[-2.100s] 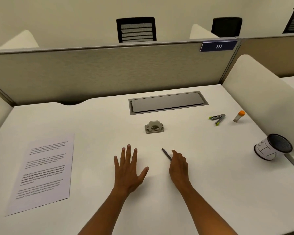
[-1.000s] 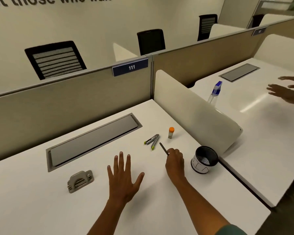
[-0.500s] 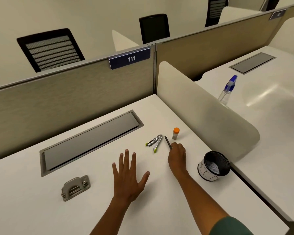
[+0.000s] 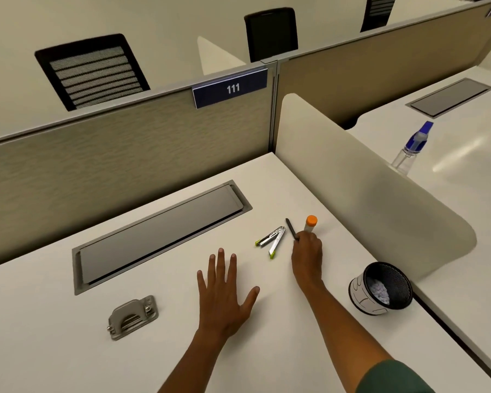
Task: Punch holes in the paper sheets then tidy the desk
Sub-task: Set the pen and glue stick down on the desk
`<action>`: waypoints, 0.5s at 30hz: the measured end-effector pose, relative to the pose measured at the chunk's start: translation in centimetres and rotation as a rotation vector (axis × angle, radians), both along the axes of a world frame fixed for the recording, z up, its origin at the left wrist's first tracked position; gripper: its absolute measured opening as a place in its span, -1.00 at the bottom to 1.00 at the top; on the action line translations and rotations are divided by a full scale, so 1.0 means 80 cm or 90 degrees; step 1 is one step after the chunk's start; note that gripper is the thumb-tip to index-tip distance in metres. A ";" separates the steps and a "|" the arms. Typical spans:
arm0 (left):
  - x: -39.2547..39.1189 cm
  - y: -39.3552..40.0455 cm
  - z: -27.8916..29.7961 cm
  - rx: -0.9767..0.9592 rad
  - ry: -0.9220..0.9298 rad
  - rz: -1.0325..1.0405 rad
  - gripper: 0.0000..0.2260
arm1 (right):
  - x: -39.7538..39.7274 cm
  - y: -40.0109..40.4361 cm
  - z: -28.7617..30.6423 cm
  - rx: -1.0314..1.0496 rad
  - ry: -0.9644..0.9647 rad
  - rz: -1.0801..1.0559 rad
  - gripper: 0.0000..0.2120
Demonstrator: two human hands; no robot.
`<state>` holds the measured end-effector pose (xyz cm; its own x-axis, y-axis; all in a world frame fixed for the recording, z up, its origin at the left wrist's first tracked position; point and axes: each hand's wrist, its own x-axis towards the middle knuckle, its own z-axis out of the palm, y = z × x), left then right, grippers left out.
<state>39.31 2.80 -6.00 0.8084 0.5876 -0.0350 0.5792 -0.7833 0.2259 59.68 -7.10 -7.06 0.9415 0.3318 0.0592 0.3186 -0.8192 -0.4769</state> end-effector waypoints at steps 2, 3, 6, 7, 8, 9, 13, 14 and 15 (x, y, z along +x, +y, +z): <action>0.000 0.002 0.000 0.001 -0.002 0.002 -0.22 | -0.002 0.001 0.002 -0.009 -0.004 -0.006 -0.89; 0.001 0.003 0.000 0.003 -0.002 0.002 -0.22 | -0.003 0.001 0.003 -0.015 -0.010 -0.014 -0.89; 0.001 0.006 0.005 0.011 -0.003 0.007 -0.22 | -0.013 -0.002 0.010 -0.006 -0.046 -0.028 -0.87; 0.003 0.007 0.008 0.012 -0.005 0.007 -0.22 | -0.017 -0.003 0.013 0.004 -0.060 -0.024 -0.85; 0.004 0.008 0.011 0.012 -0.009 0.007 -0.22 | -0.021 -0.005 0.015 0.014 -0.070 -0.016 -0.82; 0.005 0.008 0.015 0.011 -0.014 0.007 -0.22 | -0.026 -0.005 0.018 0.021 -0.077 -0.004 -0.78; 0.001 0.010 0.035 0.023 -0.020 0.009 -0.21 | -0.046 -0.005 0.030 0.060 -0.100 0.068 -0.65; -0.003 0.009 0.041 0.026 -0.024 0.012 -0.21 | -0.052 -0.005 0.033 0.070 -0.098 0.083 -0.59; -0.007 0.009 0.046 0.028 -0.030 0.015 -0.21 | -0.059 -0.005 0.036 0.075 -0.091 0.097 -0.53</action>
